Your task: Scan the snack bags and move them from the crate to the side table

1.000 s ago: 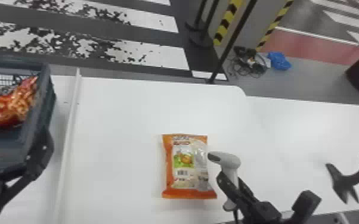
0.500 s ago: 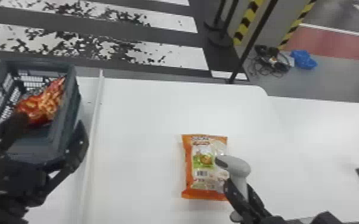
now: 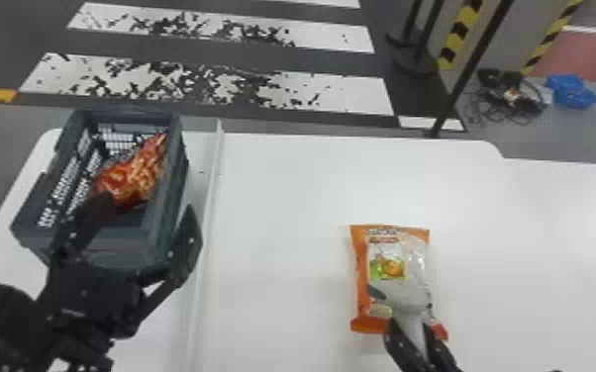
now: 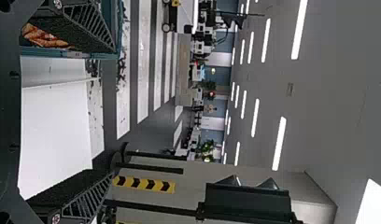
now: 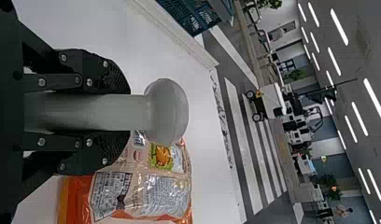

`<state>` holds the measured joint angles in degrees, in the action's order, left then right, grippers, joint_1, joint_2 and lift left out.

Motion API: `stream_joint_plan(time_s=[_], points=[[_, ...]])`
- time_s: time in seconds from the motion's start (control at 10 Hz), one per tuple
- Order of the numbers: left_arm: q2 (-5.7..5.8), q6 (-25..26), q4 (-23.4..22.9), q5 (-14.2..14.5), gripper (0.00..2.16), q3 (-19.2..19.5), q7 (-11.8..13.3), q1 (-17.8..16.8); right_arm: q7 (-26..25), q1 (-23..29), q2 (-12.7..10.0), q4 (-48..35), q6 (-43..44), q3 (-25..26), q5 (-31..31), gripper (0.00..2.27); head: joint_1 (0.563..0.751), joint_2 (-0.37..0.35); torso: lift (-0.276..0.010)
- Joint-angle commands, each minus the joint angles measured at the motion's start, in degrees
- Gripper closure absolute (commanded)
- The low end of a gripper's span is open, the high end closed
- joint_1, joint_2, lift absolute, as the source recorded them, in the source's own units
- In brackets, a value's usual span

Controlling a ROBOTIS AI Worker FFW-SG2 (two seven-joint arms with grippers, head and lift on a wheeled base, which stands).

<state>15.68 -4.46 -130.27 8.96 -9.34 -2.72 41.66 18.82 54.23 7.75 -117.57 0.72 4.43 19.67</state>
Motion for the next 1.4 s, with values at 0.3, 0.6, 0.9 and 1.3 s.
stream_joint_plan(time_s=[0.3,0.6,0.9,1.3], points=[[0.14,-2.08,-0.16,0.00,0.07,0.20,0.00,0.79,-0.89,-0.71,0.34,2.79,1.60,-0.82,-1.04,2.24,0.695,-0.115,-0.087],[0.14,-3.49,0.28,0.18,0.07,0.46,0.08,1.06,-0.89,-2.55,0.51,5.95,3.01,-1.44,-1.39,2.24,0.695,-0.109,-0.087],[0.14,-5.24,0.10,0.27,0.07,0.90,0.17,1.85,-1.24,-3.08,0.78,6.92,3.89,-2.05,-1.74,2.23,0.695,-0.101,-0.087],[-0.03,-5.24,-0.16,0.27,0.07,0.90,0.08,1.85,-0.10,-1.32,1.31,3.14,6.35,1.73,2.22,2.24,0.695,-0.109,-0.087]])
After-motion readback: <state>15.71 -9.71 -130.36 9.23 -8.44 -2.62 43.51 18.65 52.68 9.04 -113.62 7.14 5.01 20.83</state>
